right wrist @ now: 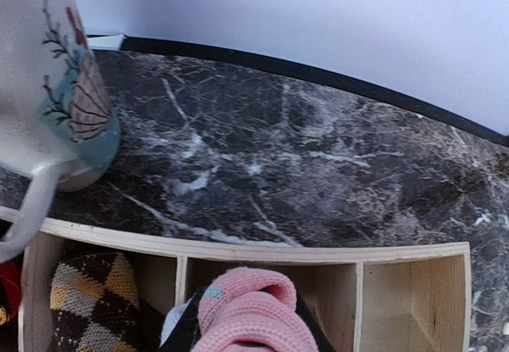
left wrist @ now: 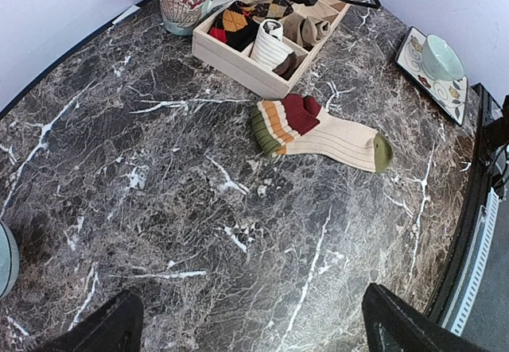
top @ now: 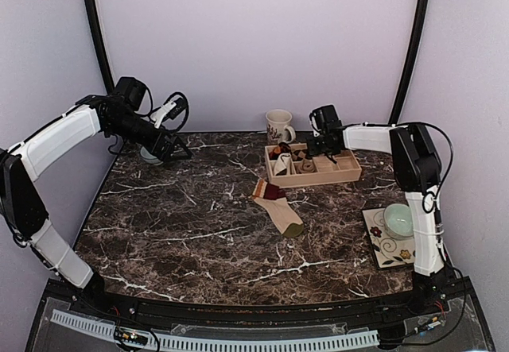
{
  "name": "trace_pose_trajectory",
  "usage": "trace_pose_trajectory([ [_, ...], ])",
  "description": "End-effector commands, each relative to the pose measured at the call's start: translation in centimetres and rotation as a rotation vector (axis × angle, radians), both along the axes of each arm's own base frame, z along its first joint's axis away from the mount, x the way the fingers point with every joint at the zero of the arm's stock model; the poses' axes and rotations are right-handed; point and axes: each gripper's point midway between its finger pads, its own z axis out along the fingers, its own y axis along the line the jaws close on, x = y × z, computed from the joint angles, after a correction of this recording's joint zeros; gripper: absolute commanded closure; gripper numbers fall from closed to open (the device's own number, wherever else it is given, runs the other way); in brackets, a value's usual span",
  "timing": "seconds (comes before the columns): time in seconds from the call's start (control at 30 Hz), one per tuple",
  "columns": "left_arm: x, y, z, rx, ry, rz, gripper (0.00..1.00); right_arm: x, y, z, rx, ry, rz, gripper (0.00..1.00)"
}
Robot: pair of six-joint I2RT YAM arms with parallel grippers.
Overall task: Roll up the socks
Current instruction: Place the sock in the storage box.
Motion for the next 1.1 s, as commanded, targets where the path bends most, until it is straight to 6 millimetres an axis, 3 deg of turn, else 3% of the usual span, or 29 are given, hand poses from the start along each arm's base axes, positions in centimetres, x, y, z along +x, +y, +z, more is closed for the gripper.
trace_pose_trajectory([
  [0.0, -0.6, 0.1, 1.3, -0.024, -0.022, -0.004, 0.01, -4.0, 8.4, -2.5, 0.210, 0.143, 0.145, 1.00],
  [0.17, -0.8, 0.0, 1.5, -0.033, -0.023, -0.007, 0.01, -5.4, 12.7, -1.3, 0.280, 0.113, 0.135, 1.00],
  [0.37, -1.3, 0.0, 1.5, -0.042, -0.016, -0.013, 0.01, -5.2, 11.4, -2.6, 0.245, 0.089, -0.012, 1.00],
  [0.4, -1.4, 0.0, 1.4, -0.044, -0.014, -0.015, 0.01, -5.2, 11.3, -2.8, 0.228, 0.090, -0.018, 0.97],
  [0.47, -1.5, 0.0, 1.1, -0.044, -0.008, -0.013, 0.01, -5.2, 11.3, -2.7, 0.206, 0.085, -0.015, 0.82],
  [0.6, -1.3, 0.1, -0.2, -0.034, 0.007, -0.008, 0.01, -5.8, 11.8, -0.8, 0.196, 0.044, 0.026, 0.50],
  [0.67, -1.3, 0.0, -1.0, -0.033, 0.020, -0.008, 0.01, -6.1, 12.3, 0.5, 0.196, 0.028, 0.050, 0.40],
  [0.87, -1.3, -0.5, -4.3, -0.037, 0.080, -0.035, 0.01, -6.2, 13.0, 4.8, 0.228, 0.001, 0.089, 0.29],
  [1.07, 0.2, -1.4, -7.5, -0.026, 0.130, -0.044, 0.01, -7.2, 12.6, 8.2, 0.272, -0.012, 0.106, 0.21],
])
